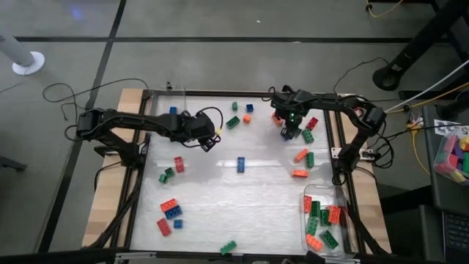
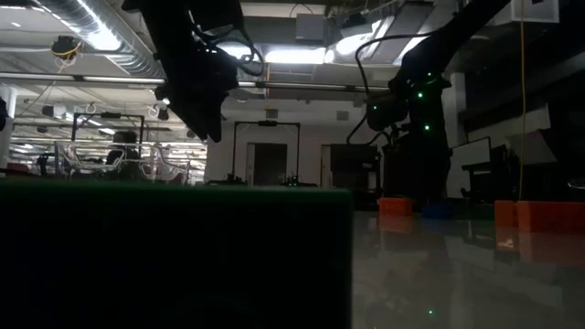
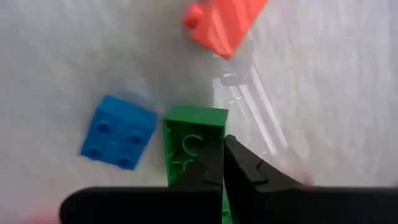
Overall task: Sort blocks by size
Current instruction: Put the 8 stud green game piece into the bottom transparent bin
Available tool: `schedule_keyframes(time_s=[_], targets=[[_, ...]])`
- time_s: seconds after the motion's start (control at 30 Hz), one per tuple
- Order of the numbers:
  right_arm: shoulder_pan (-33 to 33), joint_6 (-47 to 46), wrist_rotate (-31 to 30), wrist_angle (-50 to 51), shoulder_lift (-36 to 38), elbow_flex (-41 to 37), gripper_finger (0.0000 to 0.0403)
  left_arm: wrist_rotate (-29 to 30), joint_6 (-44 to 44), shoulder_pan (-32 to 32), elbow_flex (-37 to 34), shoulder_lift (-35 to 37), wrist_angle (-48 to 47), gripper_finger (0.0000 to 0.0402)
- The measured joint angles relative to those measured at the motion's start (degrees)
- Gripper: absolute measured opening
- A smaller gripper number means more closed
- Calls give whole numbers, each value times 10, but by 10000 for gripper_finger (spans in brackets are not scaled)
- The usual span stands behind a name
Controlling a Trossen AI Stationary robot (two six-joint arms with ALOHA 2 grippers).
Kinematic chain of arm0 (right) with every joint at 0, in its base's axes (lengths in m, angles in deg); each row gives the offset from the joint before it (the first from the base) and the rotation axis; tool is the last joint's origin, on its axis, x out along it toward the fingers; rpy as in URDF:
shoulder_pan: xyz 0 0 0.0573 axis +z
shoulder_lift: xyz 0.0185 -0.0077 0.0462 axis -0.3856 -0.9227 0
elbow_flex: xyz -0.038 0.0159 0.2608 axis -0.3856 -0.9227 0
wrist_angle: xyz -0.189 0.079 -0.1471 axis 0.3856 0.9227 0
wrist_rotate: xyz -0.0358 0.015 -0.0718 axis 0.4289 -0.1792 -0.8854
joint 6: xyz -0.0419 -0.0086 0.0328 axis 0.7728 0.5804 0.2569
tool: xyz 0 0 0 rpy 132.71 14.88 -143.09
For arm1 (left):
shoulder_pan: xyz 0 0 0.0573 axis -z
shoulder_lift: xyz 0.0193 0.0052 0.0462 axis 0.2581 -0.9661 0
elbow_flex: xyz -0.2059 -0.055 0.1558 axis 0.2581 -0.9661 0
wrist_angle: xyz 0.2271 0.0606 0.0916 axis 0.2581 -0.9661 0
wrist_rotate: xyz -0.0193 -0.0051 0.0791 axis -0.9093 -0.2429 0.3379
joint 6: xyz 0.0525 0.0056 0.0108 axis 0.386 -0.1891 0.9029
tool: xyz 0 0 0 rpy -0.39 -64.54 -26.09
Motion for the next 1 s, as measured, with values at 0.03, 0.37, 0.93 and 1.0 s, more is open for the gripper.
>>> schedule_keyframes(time_s=[0.03,0.37,0.93,1.0], targets=[[0,-3,7,2,0,3,3,0,-1,3,0,0,0,205],[0,-21,15,6,0,6,10,0,-1,26,0,0,16,205],[0,-23,46,141,0,97,2,-1,4,48,-123,0,305,205],[0,-23,62,174,1,121,1,-2,5,58,-142,0,358,205]])
